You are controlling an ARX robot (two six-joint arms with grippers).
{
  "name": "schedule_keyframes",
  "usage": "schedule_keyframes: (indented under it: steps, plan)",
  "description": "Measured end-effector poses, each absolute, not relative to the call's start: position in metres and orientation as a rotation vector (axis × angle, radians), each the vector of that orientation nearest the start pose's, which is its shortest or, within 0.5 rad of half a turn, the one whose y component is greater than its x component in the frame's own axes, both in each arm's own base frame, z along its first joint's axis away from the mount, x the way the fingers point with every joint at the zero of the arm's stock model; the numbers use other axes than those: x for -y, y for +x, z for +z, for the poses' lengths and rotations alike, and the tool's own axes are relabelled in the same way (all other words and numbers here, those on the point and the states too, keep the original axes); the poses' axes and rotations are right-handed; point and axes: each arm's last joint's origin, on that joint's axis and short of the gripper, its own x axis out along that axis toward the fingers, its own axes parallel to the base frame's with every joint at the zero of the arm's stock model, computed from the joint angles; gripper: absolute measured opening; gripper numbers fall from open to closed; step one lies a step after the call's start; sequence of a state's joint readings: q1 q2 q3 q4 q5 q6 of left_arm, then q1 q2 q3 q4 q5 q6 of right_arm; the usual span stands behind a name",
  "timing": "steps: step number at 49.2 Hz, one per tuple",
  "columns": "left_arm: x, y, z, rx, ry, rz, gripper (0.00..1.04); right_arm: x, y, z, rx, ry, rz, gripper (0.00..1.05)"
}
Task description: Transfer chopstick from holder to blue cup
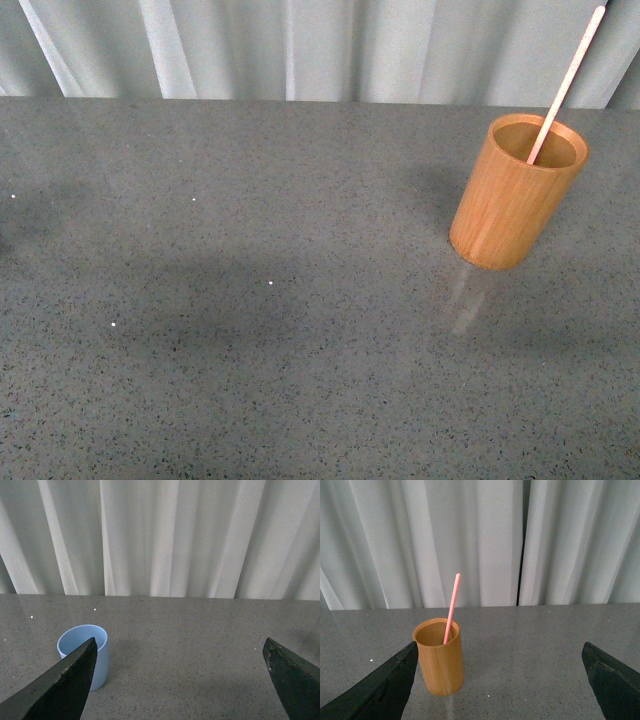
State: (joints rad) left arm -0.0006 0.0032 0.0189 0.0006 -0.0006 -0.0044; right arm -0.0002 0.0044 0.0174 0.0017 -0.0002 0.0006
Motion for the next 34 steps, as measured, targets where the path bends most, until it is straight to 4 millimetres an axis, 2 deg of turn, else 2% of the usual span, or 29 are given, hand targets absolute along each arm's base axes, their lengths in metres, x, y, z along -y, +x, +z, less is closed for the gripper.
schedule_keyframes:
  steps: [34]
  plan:
    - [0.0, 0.0967, 0.1697, 0.016, -0.004, 0.0, 0.98, 0.0, 0.0969, 0.1693, 0.015, 0.001, 0.0, 0.95]
